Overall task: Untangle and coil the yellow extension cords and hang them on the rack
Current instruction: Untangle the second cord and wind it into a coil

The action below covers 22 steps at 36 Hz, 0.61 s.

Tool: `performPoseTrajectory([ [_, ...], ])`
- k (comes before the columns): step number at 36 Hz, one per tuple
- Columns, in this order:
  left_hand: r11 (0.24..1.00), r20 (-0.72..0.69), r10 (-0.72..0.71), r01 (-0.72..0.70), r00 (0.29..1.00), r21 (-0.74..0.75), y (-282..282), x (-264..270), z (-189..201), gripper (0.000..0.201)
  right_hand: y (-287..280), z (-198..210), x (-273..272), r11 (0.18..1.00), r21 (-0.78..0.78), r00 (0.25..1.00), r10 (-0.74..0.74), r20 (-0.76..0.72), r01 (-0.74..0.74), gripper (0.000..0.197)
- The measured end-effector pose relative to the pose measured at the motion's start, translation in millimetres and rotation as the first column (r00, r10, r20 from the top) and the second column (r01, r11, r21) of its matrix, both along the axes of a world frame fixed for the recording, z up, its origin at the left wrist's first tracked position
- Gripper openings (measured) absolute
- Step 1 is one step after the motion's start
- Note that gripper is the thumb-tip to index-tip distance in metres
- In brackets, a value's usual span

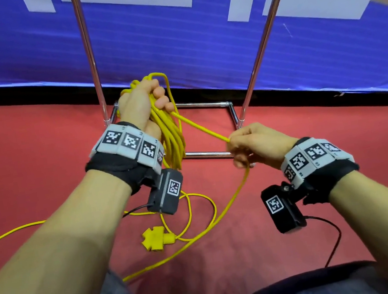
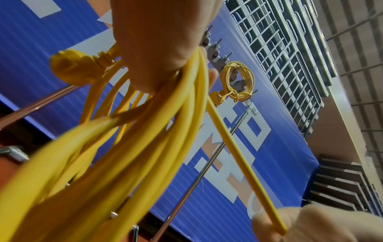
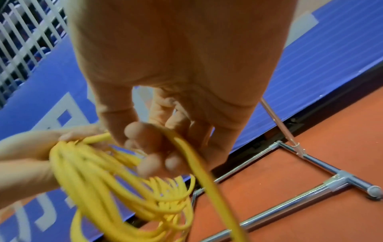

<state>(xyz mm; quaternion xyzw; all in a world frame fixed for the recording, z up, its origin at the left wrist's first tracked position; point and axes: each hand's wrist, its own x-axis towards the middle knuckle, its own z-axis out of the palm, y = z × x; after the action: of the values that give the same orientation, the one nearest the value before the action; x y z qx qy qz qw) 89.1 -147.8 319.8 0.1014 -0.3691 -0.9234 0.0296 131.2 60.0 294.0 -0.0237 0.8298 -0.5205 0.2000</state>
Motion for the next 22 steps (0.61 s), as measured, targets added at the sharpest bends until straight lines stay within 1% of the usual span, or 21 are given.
performPoseTrajectory([
  [3,0.995,-0.014,0.089,-0.09,0.996,-0.042,-5,-2,4,0.029,11,-5,-5,0.987,0.136,0.995,-0.074,-0.064,0.082,0.024],
  [5,0.986,-0.006,0.162,-0.162,0.987,-0.044,-11,-4,7,0.03,20,-8,-8,0.961,0.232,0.987,-0.133,-0.093,0.151,0.025],
  [7,0.974,-0.011,0.215,-0.215,0.977,-0.073,-17,-7,6,0.03,28,-10,-13,0.93,0.274,0.967,-0.216,-0.132,0.245,0.026],
  [9,0.961,-0.033,0.226,-0.228,0.974,-0.157,-17,-9,4,0.029,33,-9,-17,0.892,0.298,0.937,-0.294,-0.187,0.339,0.024],
  [12,0.927,-0.06,0.195,-0.204,0.979,-0.314,-11,-10,-1,0.018,31,-6,-23,0.832,0.308,0.883,-0.395,-0.255,0.461,0.029],
  [14,0.897,-0.065,0.168,-0.18,0.984,-0.404,-10,-11,-5,0.016,28,-1,-26,0.818,0.257,0.854,-0.466,-0.23,0.515,0.038],
  [15,0.881,-0.062,0.158,-0.169,0.985,-0.442,-11,-11,-8,0.018,26,2,-27,0.814,0.223,0.842,-0.498,-0.208,0.536,0.037],
  [17,0.839,-0.062,0.127,-0.14,0.99,-0.526,-11,-12,-13,0.021,21,8,-28,0.823,0.136,0.833,-0.536,-0.139,0.552,0.03],
  [18,0.811,-0.053,0.108,-0.119,0.993,-0.573,-10,-12,-15,0.023,18,10,-29,0.831,0.071,0.833,-0.545,-0.094,0.552,0.029],
  [20,0.747,-0.004,0.077,-0.061,0.997,-0.662,-6,-11,-20,0.026,13,16,-30,0.844,-0.119,0.851,-0.524,0.019,0.522,0.029],
  [22,0.71,0.043,0.014,0.02,0.999,-0.704,-1,-9,-22,0.024,8,21,-29,0.816,-0.326,0.878,-0.46,0.136,0.478,0.028],
])
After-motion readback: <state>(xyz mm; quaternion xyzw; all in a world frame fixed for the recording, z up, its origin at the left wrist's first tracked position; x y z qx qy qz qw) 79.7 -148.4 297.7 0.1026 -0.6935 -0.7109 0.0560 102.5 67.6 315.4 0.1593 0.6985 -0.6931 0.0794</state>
